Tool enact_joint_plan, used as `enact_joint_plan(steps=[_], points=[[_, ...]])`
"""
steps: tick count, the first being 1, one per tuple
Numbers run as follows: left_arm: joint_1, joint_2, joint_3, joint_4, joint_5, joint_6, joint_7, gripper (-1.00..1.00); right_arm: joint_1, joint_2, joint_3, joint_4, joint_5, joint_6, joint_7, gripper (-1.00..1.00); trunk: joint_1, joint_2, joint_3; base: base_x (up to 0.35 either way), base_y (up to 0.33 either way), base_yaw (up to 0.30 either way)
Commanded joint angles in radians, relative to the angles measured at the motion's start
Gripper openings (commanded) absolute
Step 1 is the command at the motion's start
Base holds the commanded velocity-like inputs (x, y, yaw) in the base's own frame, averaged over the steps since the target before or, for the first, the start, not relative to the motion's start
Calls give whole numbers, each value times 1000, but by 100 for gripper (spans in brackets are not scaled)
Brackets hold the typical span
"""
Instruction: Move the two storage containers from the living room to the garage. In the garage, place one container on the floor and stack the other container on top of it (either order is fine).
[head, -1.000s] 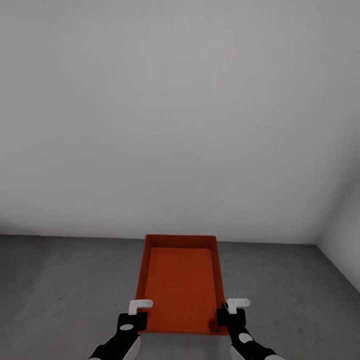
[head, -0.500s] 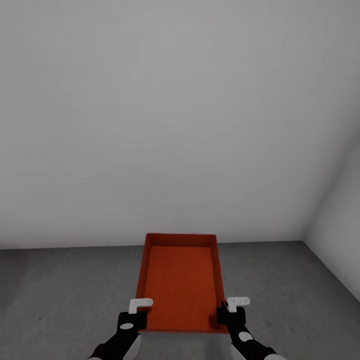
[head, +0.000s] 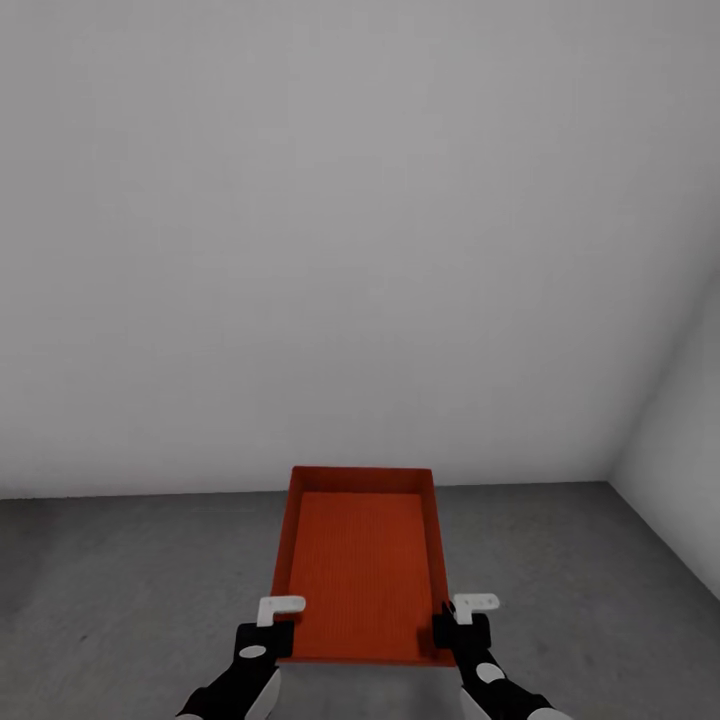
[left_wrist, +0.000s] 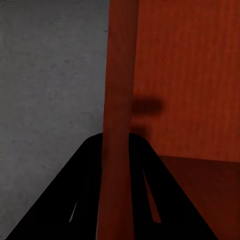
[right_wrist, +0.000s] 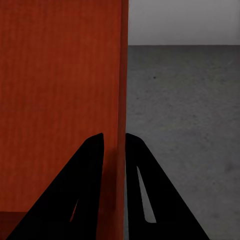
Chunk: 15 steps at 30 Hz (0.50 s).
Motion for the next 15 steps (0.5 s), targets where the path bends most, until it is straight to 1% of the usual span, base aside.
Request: enact_joint_plan(steps=[1,15], points=[[0,5,-26,19,16,2,10,-100,-2,-6,-10,-3,10,-68,0,-100,0,-1,-2,0,260,0],[0,5,-26,20,15,2,10,-100,-2,-6,-10,-3,10,-71,-3,-100,0,-1,-2,0,313,0]])
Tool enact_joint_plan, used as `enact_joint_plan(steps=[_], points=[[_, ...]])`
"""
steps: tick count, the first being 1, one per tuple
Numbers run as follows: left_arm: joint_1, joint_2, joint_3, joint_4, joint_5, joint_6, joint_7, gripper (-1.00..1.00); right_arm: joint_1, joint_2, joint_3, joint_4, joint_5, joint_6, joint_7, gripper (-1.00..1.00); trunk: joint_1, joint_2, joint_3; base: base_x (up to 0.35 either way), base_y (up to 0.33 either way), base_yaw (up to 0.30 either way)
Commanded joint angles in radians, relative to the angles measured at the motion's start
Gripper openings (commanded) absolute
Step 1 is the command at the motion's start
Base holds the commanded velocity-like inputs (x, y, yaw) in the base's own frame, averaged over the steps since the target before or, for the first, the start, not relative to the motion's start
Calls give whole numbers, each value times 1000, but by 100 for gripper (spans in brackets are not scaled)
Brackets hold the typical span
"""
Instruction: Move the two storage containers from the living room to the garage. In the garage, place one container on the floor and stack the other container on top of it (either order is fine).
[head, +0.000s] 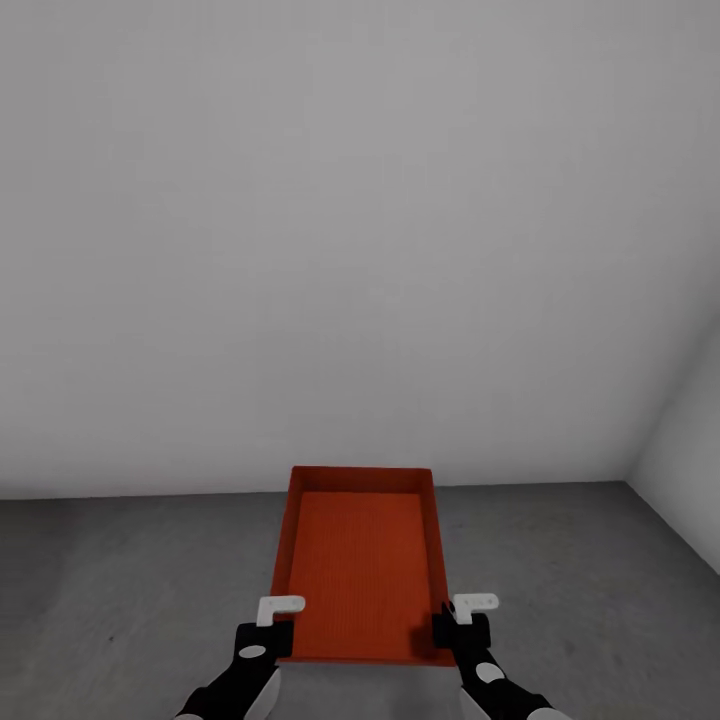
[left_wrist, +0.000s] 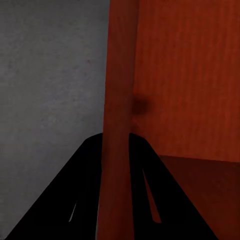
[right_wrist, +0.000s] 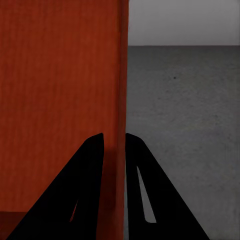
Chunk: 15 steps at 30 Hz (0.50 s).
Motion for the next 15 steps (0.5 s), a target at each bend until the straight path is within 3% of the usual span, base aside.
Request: enact_joint_plan(steps=[1,15], points=[[0,4,-25,20,15,2,10,-100,-2,-6,-9,-2,7,-73,-2,-100,0,-1,-2,0,322,0],[0,4,-25,20,15,2,11,-100,-2,-6,-9,-2,7,-73,-2,-100,0,-1,-2,0,290,0]])
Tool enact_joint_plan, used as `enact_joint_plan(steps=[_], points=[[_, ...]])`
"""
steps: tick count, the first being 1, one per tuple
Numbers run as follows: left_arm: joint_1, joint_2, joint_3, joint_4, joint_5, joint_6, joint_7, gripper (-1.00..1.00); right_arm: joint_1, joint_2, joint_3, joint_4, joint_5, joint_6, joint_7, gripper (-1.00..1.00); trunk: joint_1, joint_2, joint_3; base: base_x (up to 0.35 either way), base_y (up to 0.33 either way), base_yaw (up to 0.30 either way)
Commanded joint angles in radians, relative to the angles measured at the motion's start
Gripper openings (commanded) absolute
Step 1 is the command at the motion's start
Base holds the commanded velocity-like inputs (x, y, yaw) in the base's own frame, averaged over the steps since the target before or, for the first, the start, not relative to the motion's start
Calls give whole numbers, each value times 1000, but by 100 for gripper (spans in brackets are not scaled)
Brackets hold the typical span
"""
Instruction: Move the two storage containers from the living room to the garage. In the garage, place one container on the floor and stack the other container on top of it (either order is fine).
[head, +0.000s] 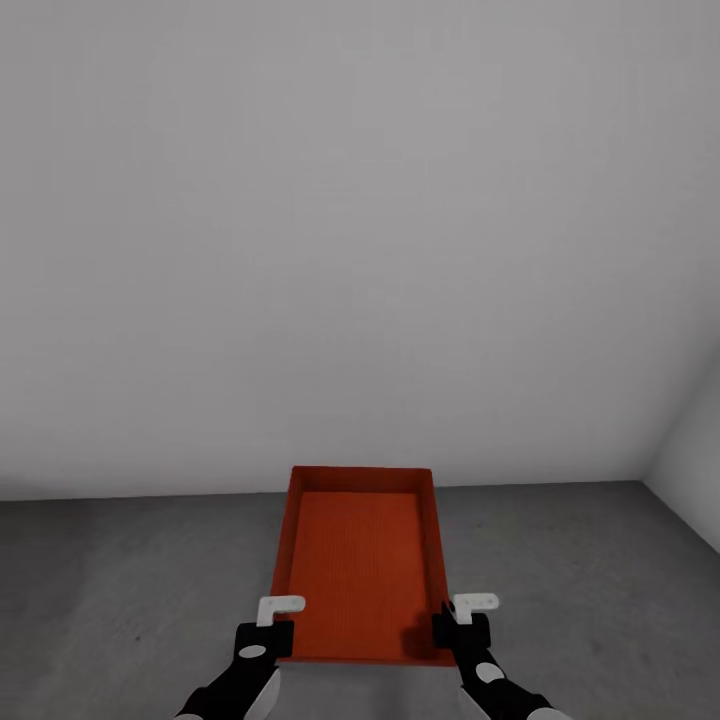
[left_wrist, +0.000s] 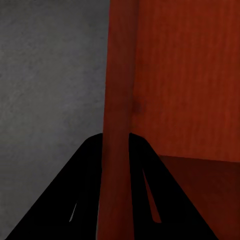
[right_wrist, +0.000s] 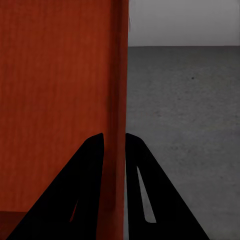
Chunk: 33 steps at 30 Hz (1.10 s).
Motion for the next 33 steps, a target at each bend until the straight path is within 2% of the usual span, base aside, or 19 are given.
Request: enact_joint_plan(steps=[1,33], points=[[0,4,-23,20,13,2,10,-100,-2,-6,-9,-2,6,-72,-2,-100,0,-1,-2,0,200,0],[0,3,-23,19,14,1,12,-100,-2,-8,-9,-2,6,-71,8,-100,0,-1,-46,0,17,0]])
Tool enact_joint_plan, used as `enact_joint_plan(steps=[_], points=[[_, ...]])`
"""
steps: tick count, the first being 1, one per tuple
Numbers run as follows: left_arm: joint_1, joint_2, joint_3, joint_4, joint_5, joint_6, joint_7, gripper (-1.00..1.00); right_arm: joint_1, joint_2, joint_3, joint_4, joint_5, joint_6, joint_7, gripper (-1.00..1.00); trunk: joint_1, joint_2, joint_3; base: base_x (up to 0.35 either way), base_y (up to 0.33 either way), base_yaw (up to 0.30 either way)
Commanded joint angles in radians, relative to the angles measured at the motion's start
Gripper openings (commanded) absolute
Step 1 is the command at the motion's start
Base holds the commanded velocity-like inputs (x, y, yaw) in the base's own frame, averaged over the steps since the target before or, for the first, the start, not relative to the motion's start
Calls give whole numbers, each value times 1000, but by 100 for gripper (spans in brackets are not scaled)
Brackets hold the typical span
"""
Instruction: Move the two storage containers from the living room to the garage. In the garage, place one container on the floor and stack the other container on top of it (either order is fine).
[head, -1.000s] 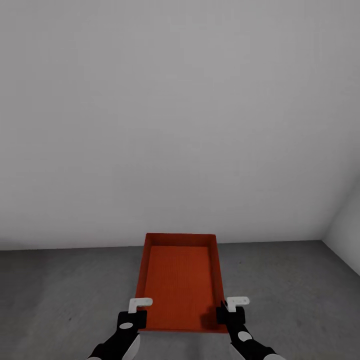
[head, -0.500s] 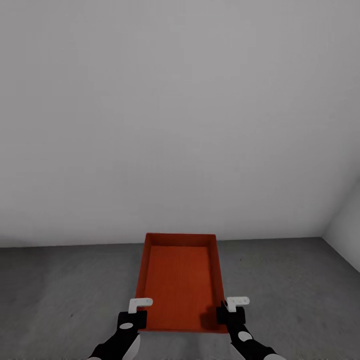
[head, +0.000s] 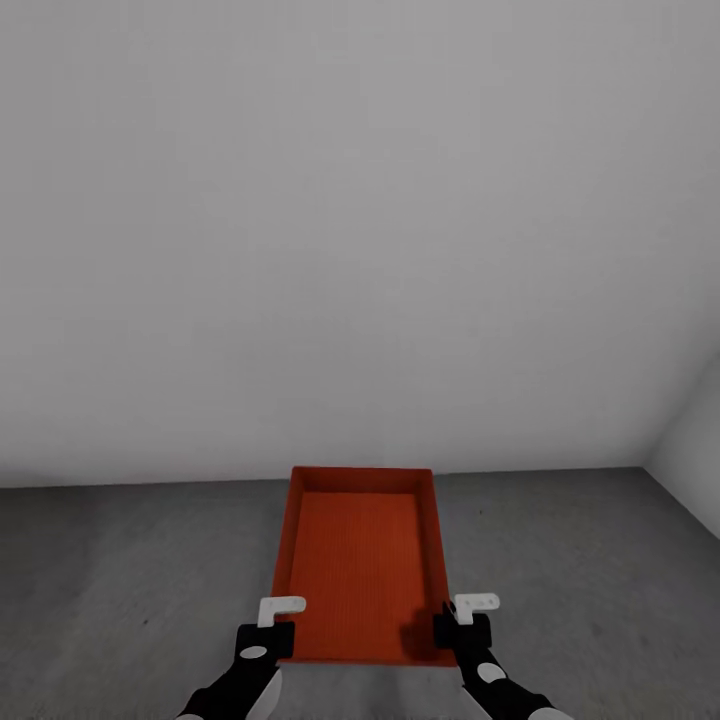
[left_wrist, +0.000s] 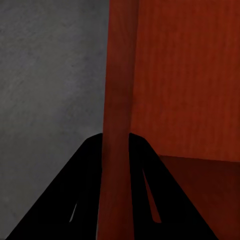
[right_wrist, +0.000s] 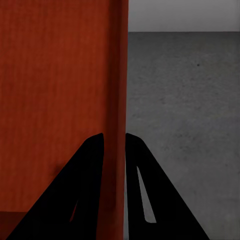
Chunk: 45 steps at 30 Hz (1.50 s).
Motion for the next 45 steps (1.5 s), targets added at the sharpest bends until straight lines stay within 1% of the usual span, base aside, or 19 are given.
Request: enact_joint_plan(steps=[1,45], points=[[0,8,-26,14,17,2,9,-100,-2,-4,-10,-3,10,-72,1,-100,0,-1,-3,0,0,0],[0,8,-26,19,18,2,11,-100,-2,-4,-9,-2,9,-72,2,-100,0,-1,-73,0,0,0]])
